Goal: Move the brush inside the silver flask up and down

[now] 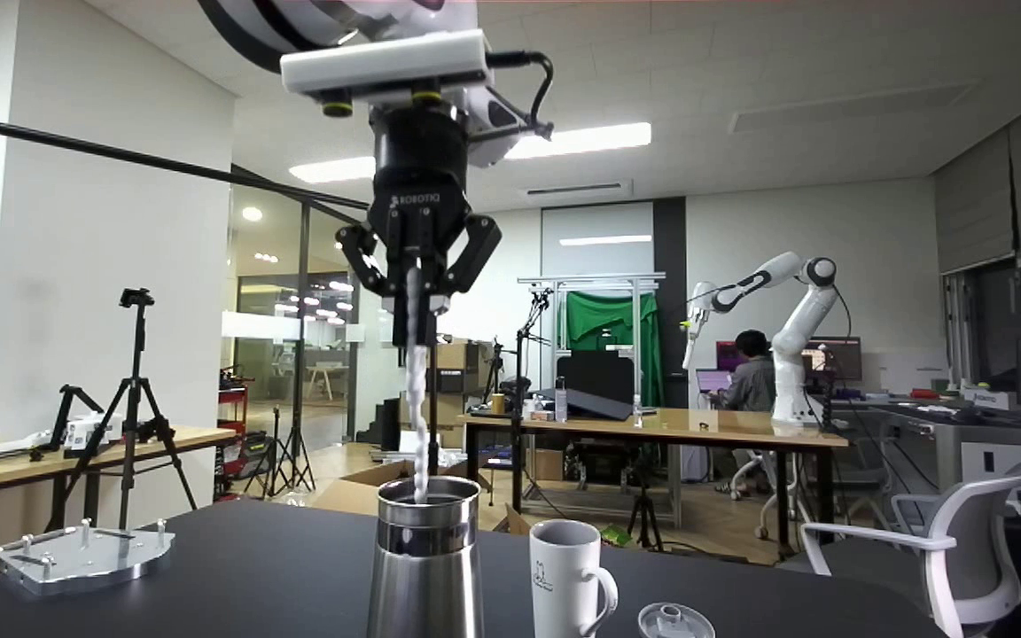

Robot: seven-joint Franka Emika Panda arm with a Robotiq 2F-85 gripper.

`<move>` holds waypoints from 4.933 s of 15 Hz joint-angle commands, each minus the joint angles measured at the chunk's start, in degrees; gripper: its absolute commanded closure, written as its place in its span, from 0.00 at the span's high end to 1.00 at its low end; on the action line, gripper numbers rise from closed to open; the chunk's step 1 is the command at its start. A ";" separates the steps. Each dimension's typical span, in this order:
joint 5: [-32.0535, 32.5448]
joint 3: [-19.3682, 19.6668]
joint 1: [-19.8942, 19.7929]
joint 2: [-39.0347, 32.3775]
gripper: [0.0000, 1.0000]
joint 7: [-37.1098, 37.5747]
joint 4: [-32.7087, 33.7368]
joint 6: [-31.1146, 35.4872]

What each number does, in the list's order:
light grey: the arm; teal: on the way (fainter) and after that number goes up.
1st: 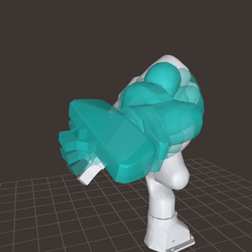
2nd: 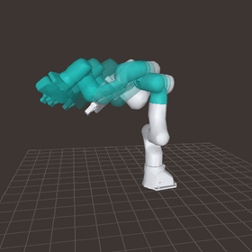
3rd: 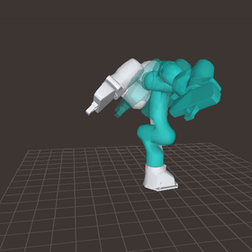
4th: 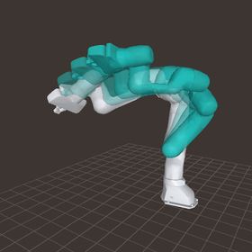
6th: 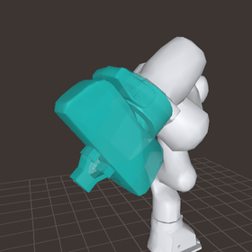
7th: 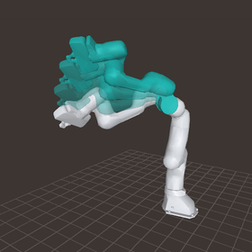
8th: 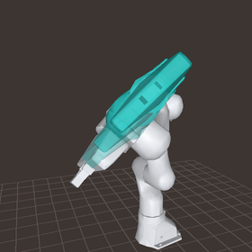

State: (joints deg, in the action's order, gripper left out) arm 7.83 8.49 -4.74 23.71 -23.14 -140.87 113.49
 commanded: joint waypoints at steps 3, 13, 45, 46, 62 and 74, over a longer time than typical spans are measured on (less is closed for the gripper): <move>-1.09 1.40 0.60 2.08 0.04 -1.38 4.60 -5.34; -3.59 2.59 0.22 -6.91 0.04 -1.70 -2.28 3.09; -3.48 1.35 0.27 -5.63 0.04 -4.82 0.32 0.18; -3.41 1.43 0.21 -4.57 0.04 -5.11 1.00 -1.39; -5.58 3.10 0.58 -5.76 0.04 -6.44 -2.87 4.07; -3.96 1.47 1.19 0.80 0.04 -6.57 5.57 -6.06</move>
State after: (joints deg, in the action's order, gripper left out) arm 3.48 9.21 -4.11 24.59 -30.14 -136.40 108.30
